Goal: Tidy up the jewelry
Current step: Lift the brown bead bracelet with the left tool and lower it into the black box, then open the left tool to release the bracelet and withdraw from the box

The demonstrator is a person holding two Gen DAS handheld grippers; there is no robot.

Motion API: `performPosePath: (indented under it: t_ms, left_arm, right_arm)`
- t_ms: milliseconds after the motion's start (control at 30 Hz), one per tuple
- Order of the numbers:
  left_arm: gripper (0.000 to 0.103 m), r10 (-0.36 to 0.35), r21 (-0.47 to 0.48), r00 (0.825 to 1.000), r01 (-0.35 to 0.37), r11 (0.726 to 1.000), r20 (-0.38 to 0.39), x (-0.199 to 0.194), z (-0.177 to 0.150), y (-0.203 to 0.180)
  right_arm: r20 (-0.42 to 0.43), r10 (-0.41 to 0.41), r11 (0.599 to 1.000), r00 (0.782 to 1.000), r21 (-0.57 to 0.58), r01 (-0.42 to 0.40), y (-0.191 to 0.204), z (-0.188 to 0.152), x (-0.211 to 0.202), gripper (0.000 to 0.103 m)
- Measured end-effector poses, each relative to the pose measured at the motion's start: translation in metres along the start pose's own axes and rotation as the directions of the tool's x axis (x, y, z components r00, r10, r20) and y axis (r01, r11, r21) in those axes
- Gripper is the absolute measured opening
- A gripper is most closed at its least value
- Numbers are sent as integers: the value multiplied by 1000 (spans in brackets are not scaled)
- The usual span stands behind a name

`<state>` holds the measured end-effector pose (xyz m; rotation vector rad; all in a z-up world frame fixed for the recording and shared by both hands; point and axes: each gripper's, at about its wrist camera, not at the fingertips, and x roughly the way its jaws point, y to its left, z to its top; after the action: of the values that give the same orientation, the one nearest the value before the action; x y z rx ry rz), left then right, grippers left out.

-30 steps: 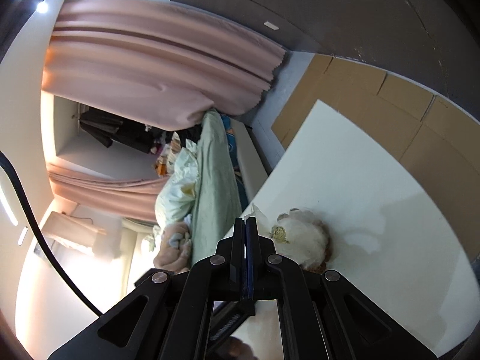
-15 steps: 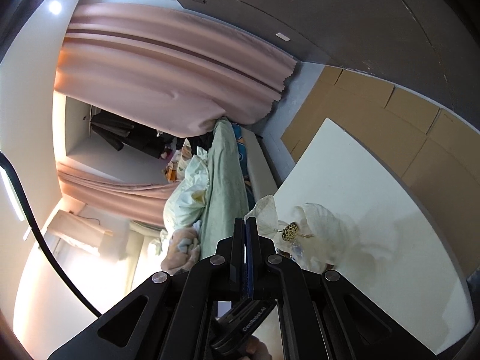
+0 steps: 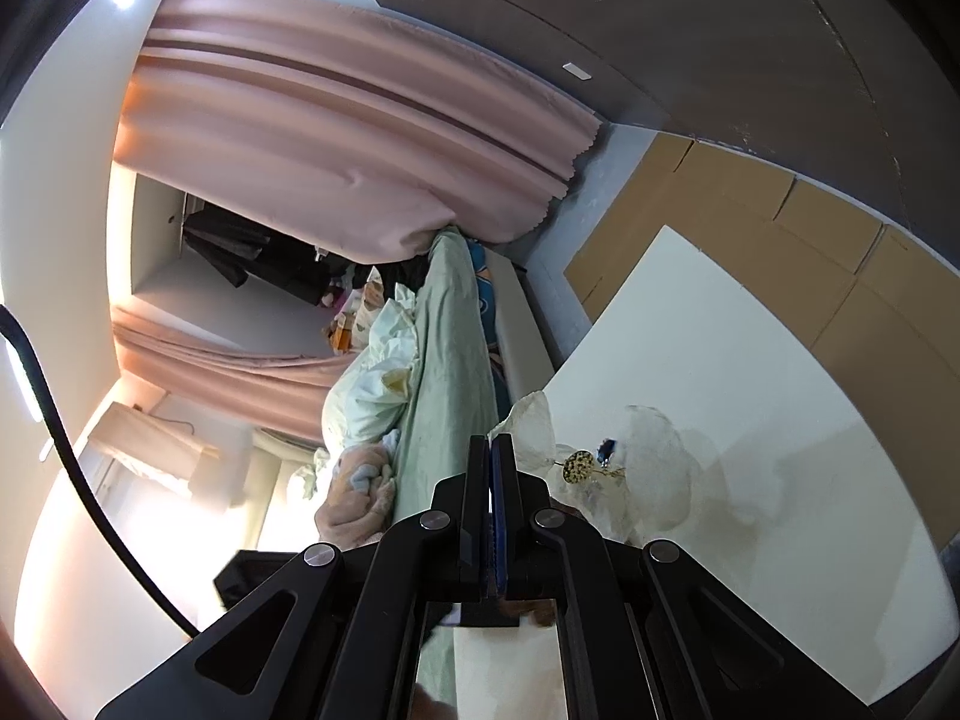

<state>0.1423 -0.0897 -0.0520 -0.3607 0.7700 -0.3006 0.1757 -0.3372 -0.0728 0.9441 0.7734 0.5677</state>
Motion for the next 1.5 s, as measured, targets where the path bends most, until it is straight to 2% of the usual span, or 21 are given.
performPosePath:
  t_ms: [233,600,767,900,967,1033,1100,1167,1333,1500]
  left_arm:
    - [19,1,-36,999,0,999,47,-28,8,13]
    - [19,58,-95,986,-43,994,154,-83,22,51]
    - [19,79,-143,984,-56,988,158,-89,22,71]
    - [20,134,-195,983,-108,975,124,-86,23,91]
    - [23,162,-226,983,-139,964,88,-85,23,100]
    - [32,151,-263,987,-132,956,56,-86,22,111]
    - [58,150,-297,987,-125,947,64,-92,20,120]
    - [69,169,-312,982,-135,941,85,-101,18,124]
    - [70,184,-348,977,-138,927,102,-117,15,134]
    - [70,187,-390,977,-133,911,103,-128,10,146]
  right_arm:
    - [-31,-2,1000,1000,-28,1,4,-12,7,3]
    - [-87,14,995,996,-93,-22,19,-31,24,3]
    - [-108,27,994,994,-107,-38,26,-39,32,3]
    - [-126,53,990,991,-127,-69,37,-47,42,3]
    - [-138,71,987,988,-136,-90,43,-52,46,3]
    - [-149,85,984,985,-145,-107,48,-58,51,3]
    - [-167,105,979,980,-157,-132,57,-64,57,3]
    - [-181,123,973,976,-171,-154,65,-69,64,3]
    - [-202,182,958,962,-183,-219,81,-82,81,3]
    - [-218,205,954,954,-173,-245,88,-95,100,3]
